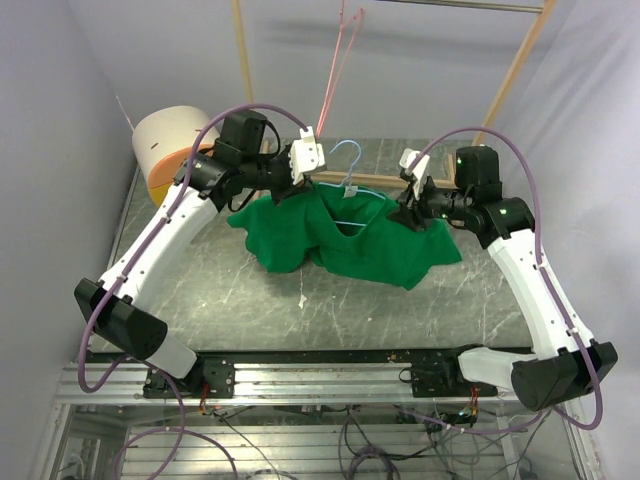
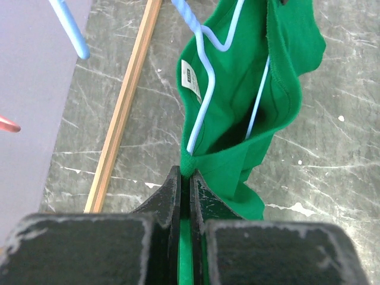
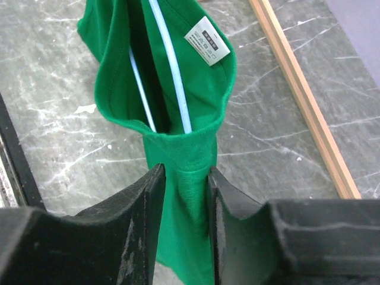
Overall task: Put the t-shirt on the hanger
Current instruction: Place the T-shirt on the hanger, then place the hanger at the clothesline.
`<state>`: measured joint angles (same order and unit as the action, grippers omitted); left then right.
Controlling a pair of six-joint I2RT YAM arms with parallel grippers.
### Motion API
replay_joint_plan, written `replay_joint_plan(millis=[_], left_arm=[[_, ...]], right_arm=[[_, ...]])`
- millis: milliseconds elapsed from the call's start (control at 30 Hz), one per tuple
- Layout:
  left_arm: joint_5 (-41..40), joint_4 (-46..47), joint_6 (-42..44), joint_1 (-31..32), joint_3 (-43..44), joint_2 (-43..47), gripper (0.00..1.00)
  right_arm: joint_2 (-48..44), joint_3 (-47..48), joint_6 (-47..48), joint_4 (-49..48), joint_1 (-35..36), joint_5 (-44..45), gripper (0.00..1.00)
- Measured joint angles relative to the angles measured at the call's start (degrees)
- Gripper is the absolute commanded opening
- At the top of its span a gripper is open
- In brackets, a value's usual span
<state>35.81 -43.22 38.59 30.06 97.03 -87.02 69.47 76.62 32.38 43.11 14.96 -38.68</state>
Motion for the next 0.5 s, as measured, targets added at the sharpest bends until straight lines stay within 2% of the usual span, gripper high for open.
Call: replay_joint_plan(millis=[367,500], left_arm=[[3.1,-1.1,1.8,0.0,0.0,0.0,0.07],[4.7,-1.1,1.8,0.0,0.0,0.0,0.07]], right_arm=[[1.4,0.5,1.0,2.8,-1.1,-2.8,0.33],[1.5,-1.1,1.5,2.6,-2.0,-4.0,0.28]])
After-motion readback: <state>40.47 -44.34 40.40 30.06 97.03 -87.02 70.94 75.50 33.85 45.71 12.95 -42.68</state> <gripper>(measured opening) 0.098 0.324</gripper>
